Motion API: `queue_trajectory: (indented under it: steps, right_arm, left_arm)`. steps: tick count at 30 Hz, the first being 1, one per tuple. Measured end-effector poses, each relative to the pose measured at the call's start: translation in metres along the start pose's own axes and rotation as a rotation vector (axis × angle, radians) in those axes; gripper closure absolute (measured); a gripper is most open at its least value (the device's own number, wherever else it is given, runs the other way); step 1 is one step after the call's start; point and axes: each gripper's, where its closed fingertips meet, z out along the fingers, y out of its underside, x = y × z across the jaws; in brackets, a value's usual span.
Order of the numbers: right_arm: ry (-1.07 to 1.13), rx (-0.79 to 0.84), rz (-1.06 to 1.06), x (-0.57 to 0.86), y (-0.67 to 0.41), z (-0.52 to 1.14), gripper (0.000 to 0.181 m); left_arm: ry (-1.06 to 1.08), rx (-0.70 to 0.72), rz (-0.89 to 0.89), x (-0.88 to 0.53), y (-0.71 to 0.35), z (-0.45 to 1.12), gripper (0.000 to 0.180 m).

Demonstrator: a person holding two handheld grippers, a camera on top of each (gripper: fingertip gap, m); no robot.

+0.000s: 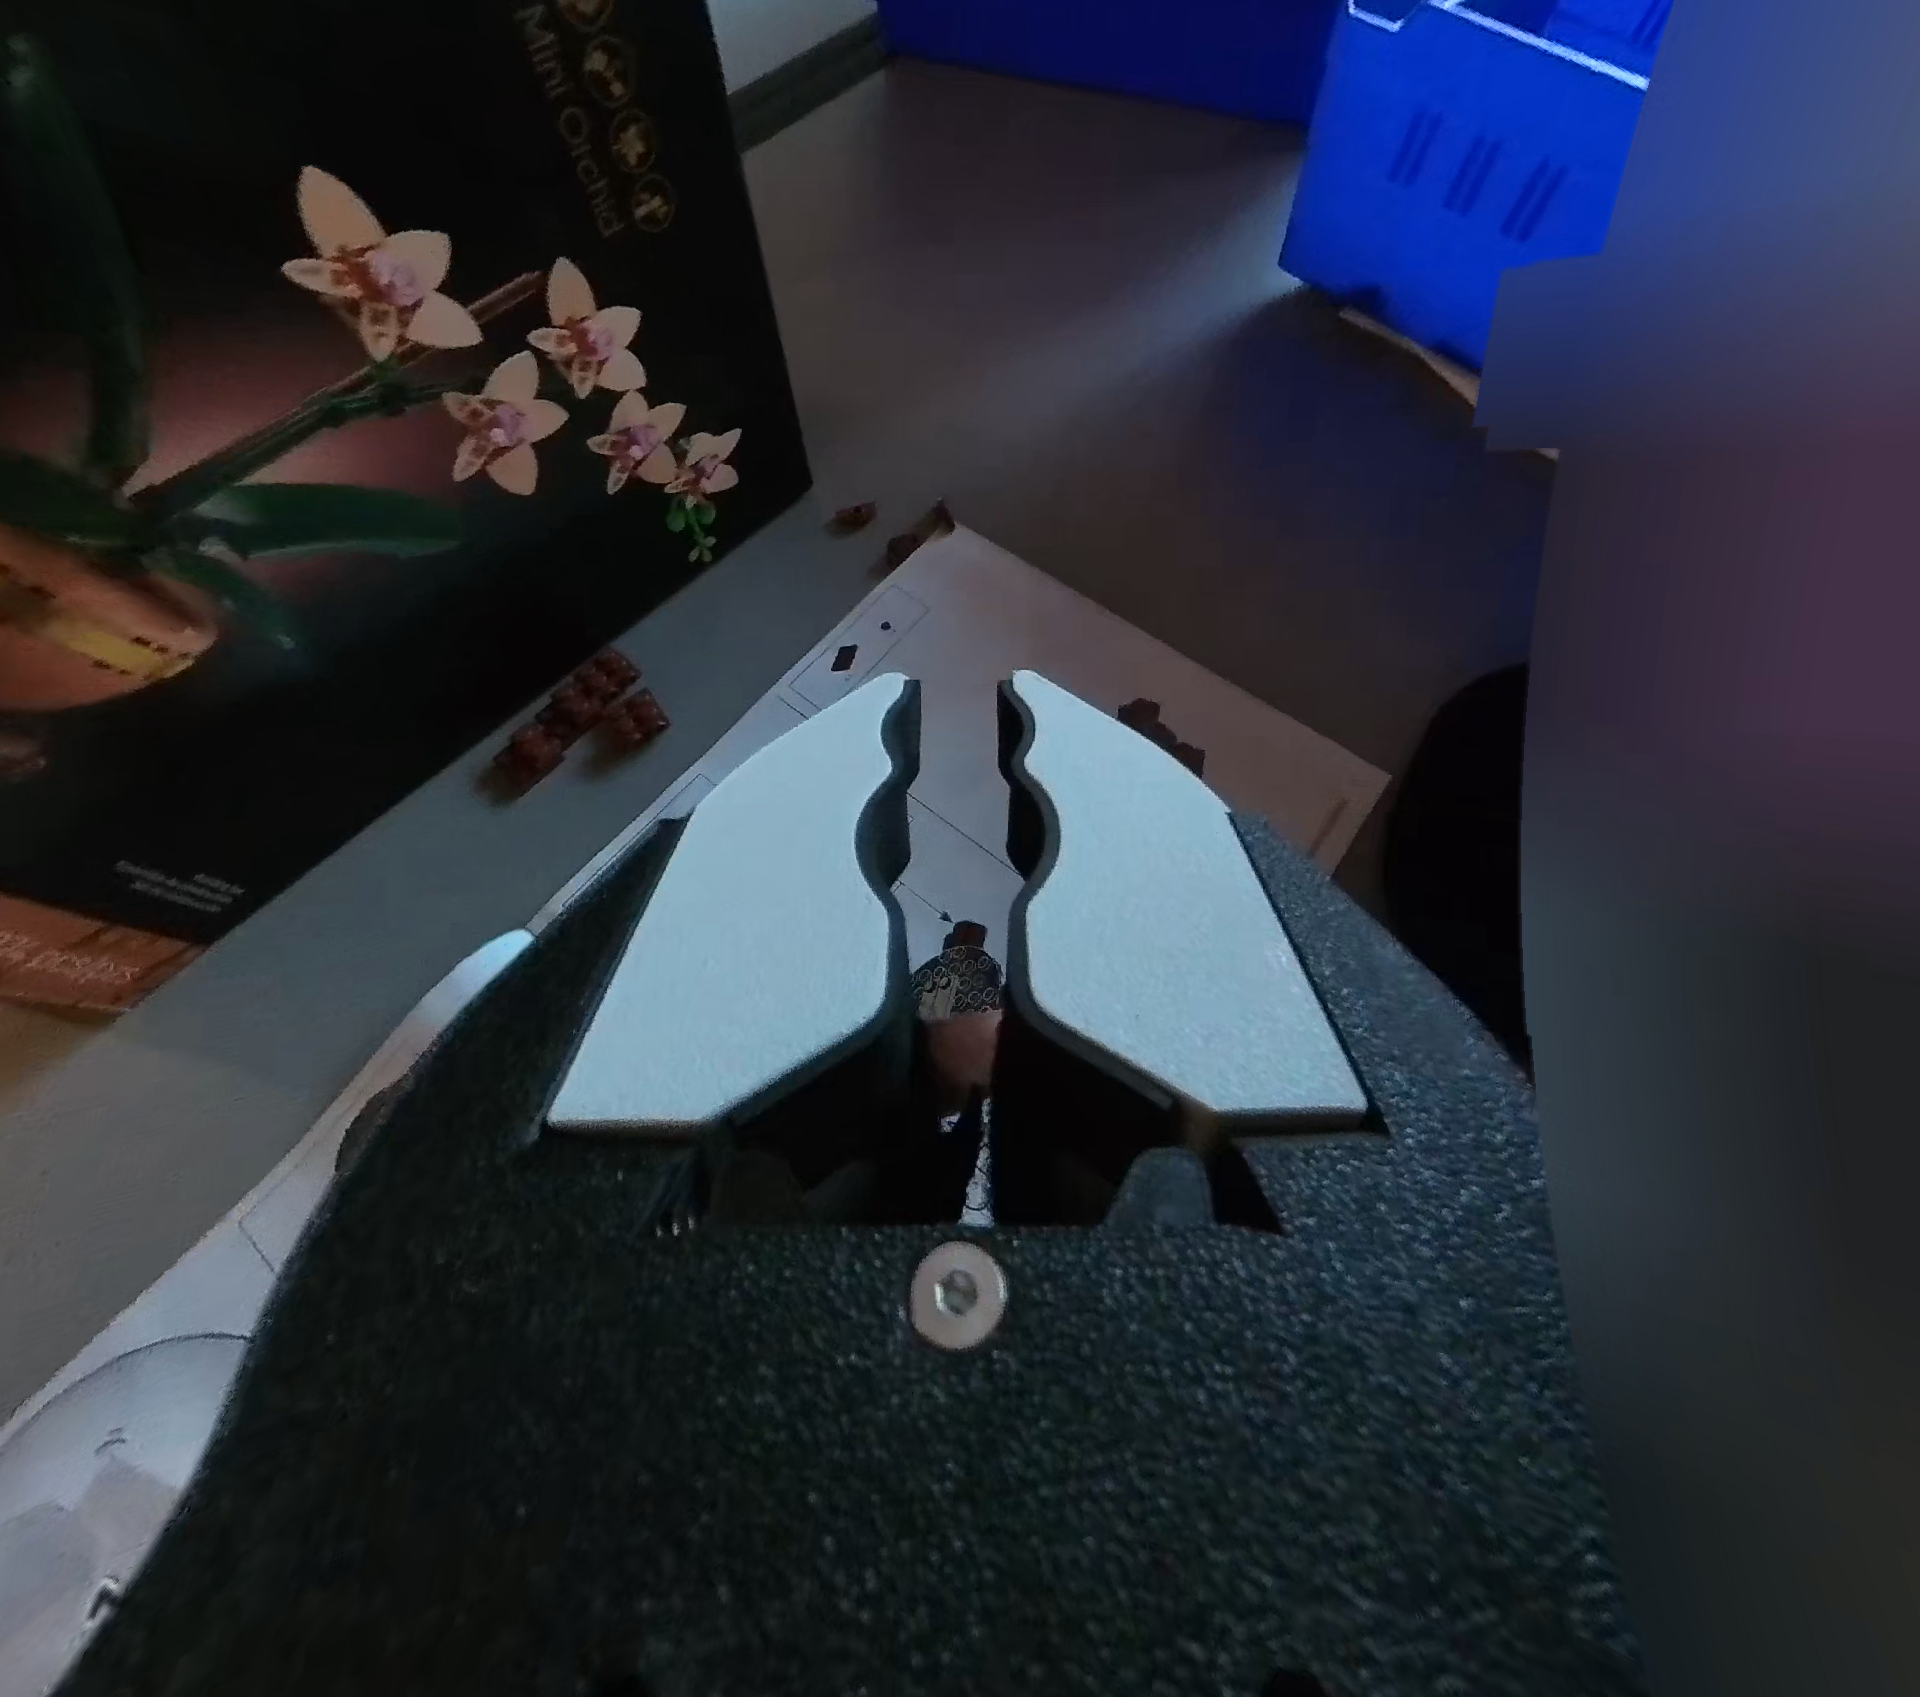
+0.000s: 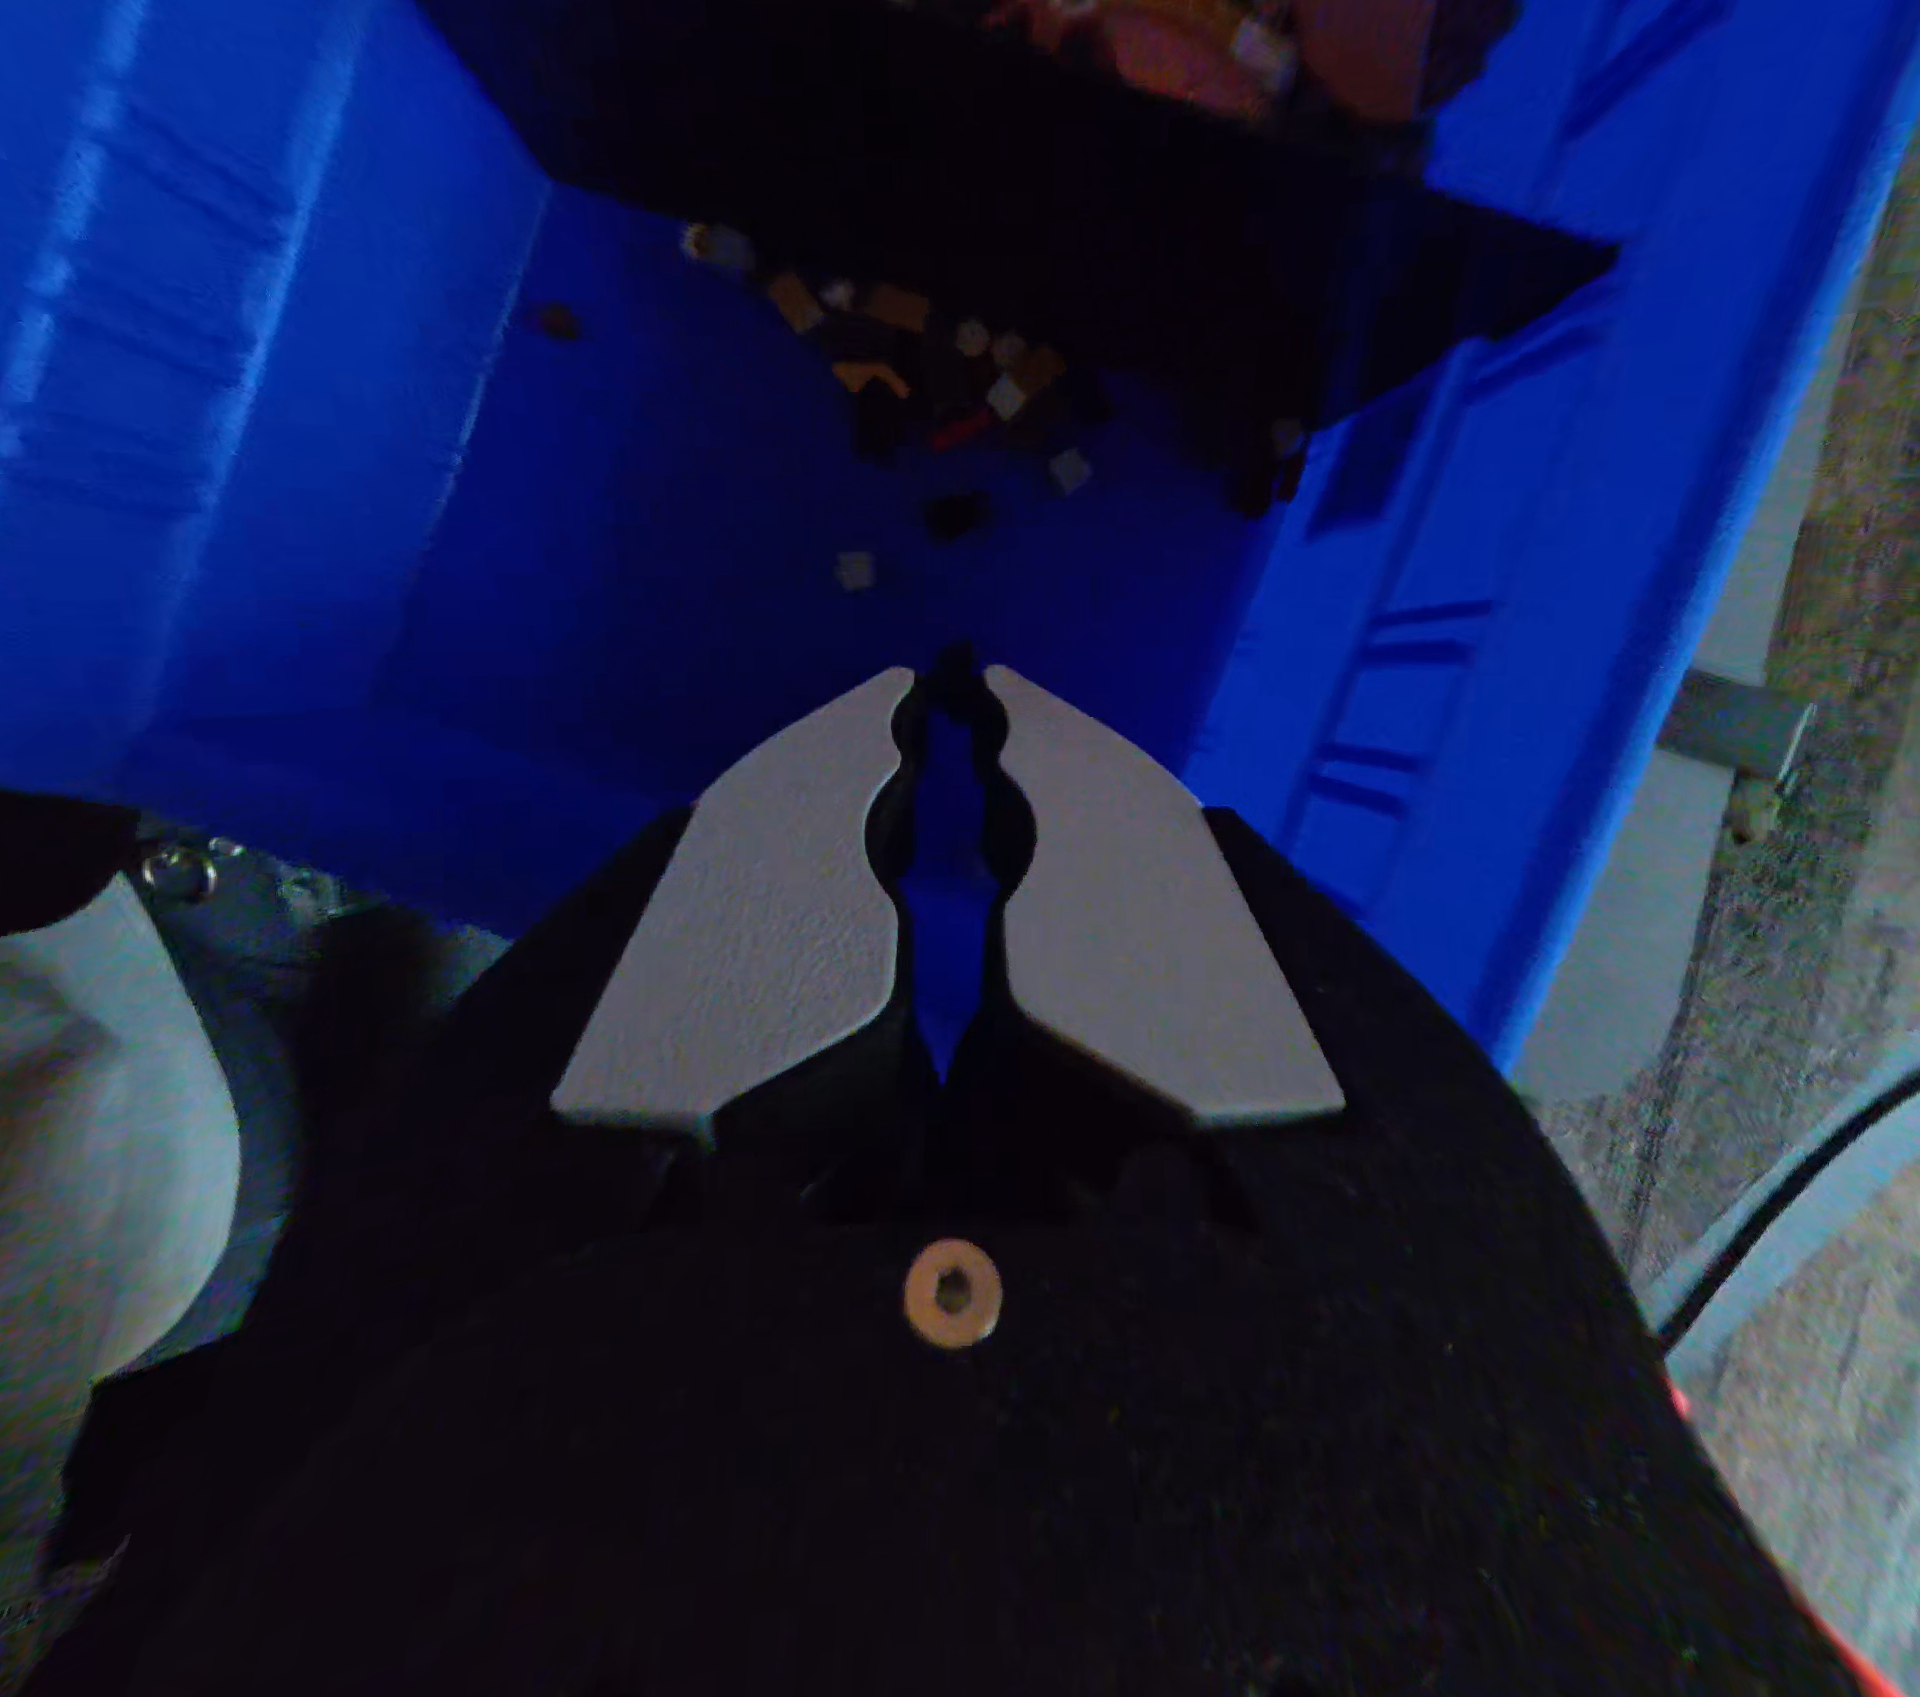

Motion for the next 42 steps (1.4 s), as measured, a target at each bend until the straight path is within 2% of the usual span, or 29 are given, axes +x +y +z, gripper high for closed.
queue_trajectory:
  steps: [6, 10, 17, 25, 31, 37, 42]
  right_arm:
    - [-0.163, 0.307, -0.090, -0.037, -0.068, -0.029, 0.174]
    - [-0.258, 0.392, -0.175, -0.076, -0.113, -0.039, 0.174]
    - [-0.325, 0.330, -0.377, -0.191, -0.172, -0.002, 0.174]
    - [-0.270, 0.115, -0.547, -0.255, -0.205, 0.111, 0.174]
    - [-0.244, 0.065, -0.523, -0.236, -0.233, 0.174, 0.174]
    - [-0.317, 0.069, -0.454, -0.234, -0.244, 0.205, 0.174]
    - [-0.320, 0.069, -0.460, -0.233, -0.243, 0.209, 0.165]
  left_arm:
    - [-0.006, 0.015, -0.022, -0.005, 0.008, -0.009, 0.166]
    - [-0.026, 0.038, -0.032, -0.010, 0.016, -0.021, 0.166]
    - [-0.036, 0.072, -0.078, -0.029, 0.035, -0.047, 0.165]
    - [-0.070, 0.052, -0.049, -0.048, 0.050, -0.071, 0.163]
    - [-0.073, 0.054, -0.066, -0.058, 0.061, -0.076, 0.161]
    - [-0.104, 0.040, -0.096, -0.076, 0.067, -0.074, 0.161]
    - [-0.105, 0.041, -0.128, -0.084, 0.070, -0.071, 0.161]
